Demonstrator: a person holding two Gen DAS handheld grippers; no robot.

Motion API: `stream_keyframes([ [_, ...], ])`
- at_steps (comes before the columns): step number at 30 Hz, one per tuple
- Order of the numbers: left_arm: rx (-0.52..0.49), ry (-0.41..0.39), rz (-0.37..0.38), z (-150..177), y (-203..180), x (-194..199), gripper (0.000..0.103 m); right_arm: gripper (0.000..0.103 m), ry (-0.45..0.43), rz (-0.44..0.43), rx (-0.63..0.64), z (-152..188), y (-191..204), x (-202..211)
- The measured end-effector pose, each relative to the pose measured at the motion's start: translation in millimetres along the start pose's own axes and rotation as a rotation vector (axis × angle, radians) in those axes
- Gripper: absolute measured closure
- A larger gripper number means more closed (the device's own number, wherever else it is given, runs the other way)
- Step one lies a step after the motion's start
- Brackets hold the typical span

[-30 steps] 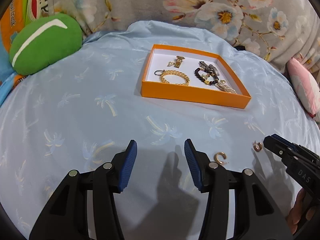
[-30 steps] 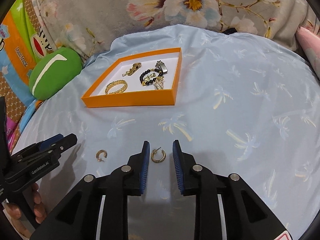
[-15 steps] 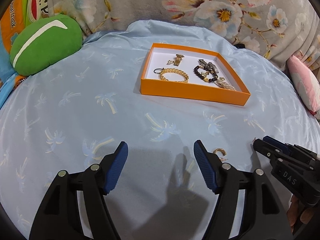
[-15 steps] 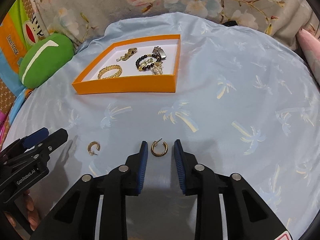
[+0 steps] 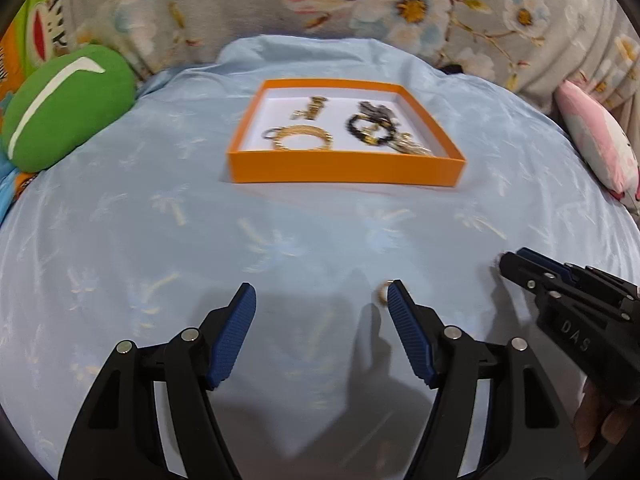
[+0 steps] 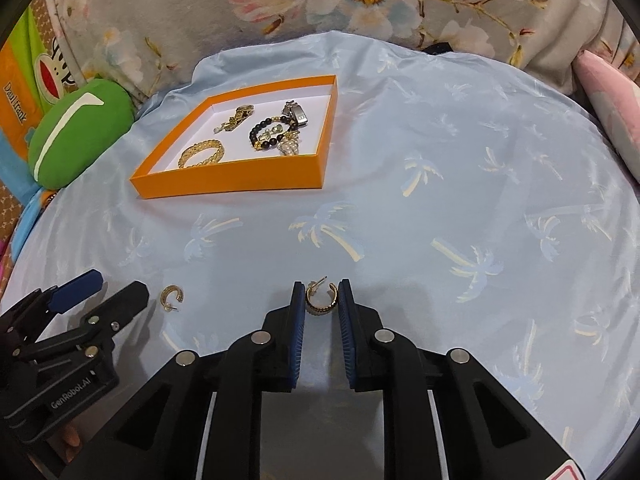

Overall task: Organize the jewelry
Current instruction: 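Grasp another gold hoop earring with the right gripper, then grasp a gold hoop earring with the left gripper while the right gripper holds its earring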

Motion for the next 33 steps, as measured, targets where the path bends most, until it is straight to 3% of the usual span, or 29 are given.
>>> stream_keyframes([
  [4,-0.025,0.024,-0.008,-0.6,-18.0,-10.8,0.038,0.087,0.008,-0.014,-0.013,3.3,-3.6,1.9],
  [8,-0.017,0.057,-0.052,-0.1,-16.8,-18.9,0.048,0.087,0.019,-0.03,-0.031,3.9,-6.6,-0.3],
  [17,0.056,0.024,-0.061,3.2,5.3,-5.2,0.086,0.087,0.027,-0.056,-0.041,4.0,-6.5,-1.8],
  [26,0.093,0.008,-0.001,7.6,12.8,3.1,0.087,0.087,0.031,-0.078,-0.045,4.3,-7.3,-2.5],
  [33,0.087,0.0,0.003,10.1,10.3,10.1,0.087,0.087,-0.002,-0.085,-0.037,3.6,-4.1,5.6],
])
Point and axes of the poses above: each gripper's, at about its wrist camera, not at the fingertips, and x roughly against the way its jaws point, y to its left, z to its underside, the point moved 5 cm from there along -x, roughly the way its jaws point, and after that the axes turned 12 degrees about z, right-handed, at the moved point
